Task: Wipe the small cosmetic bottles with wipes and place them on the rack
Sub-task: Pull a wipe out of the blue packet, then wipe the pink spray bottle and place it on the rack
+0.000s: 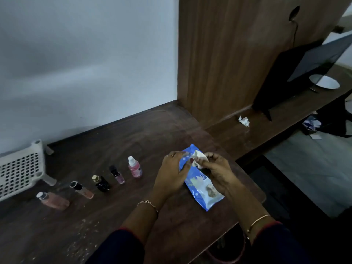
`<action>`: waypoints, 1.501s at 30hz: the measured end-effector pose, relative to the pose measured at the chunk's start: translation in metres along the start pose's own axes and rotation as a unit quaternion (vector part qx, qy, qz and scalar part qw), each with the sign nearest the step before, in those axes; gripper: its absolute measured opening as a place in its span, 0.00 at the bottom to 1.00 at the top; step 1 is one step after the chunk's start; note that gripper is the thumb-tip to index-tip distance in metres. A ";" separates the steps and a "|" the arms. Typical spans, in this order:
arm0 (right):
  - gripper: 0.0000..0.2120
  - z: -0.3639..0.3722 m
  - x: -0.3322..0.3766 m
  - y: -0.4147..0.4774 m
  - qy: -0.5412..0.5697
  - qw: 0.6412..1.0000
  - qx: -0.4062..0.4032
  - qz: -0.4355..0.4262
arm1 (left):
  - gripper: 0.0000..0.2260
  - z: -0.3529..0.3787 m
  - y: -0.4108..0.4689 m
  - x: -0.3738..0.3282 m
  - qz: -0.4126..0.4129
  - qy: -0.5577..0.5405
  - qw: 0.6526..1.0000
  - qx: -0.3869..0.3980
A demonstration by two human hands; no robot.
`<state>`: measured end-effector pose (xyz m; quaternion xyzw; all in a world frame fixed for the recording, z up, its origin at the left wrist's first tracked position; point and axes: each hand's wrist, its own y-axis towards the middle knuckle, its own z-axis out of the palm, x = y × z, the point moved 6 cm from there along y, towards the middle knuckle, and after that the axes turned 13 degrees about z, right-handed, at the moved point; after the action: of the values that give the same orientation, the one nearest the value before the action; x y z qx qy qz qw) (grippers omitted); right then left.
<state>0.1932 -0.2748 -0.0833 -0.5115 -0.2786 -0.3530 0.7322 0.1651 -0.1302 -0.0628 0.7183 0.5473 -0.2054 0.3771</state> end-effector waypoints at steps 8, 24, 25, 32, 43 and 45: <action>0.09 0.078 0.003 0.008 -0.101 0.991 0.082 -0.008 | 0.06 -0.066 -0.014 0.024 -0.130 -0.120 0.977 -0.120; 0.09 0.125 -0.023 0.040 -0.070 0.996 0.019 0.055 | 0.14 -0.145 -0.033 0.073 -0.169 0.132 0.977 -0.005; 0.09 0.124 -0.025 0.043 -0.070 0.996 0.007 0.055 | 0.15 -0.140 -0.031 0.075 -0.177 0.131 0.975 0.029; 0.08 0.115 -0.036 0.054 -0.204 0.978 -0.041 -0.022 | 0.07 -0.128 -0.026 0.081 -0.166 0.160 0.972 0.033; 0.10 0.144 -0.028 0.016 -0.457 0.862 -0.010 -0.221 | 0.03 -0.129 -0.078 0.071 -0.231 -0.061 0.941 -0.238; 0.10 0.155 -0.040 0.004 -0.498 0.832 0.028 -0.243 | 0.02 -0.129 -0.085 0.067 -0.235 -0.093 0.926 -0.280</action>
<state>0.1653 -0.1181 -0.0668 -0.5132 -0.7307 -0.2089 0.3989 0.0907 0.0208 -0.0554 0.4119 0.6981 -0.1931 0.5529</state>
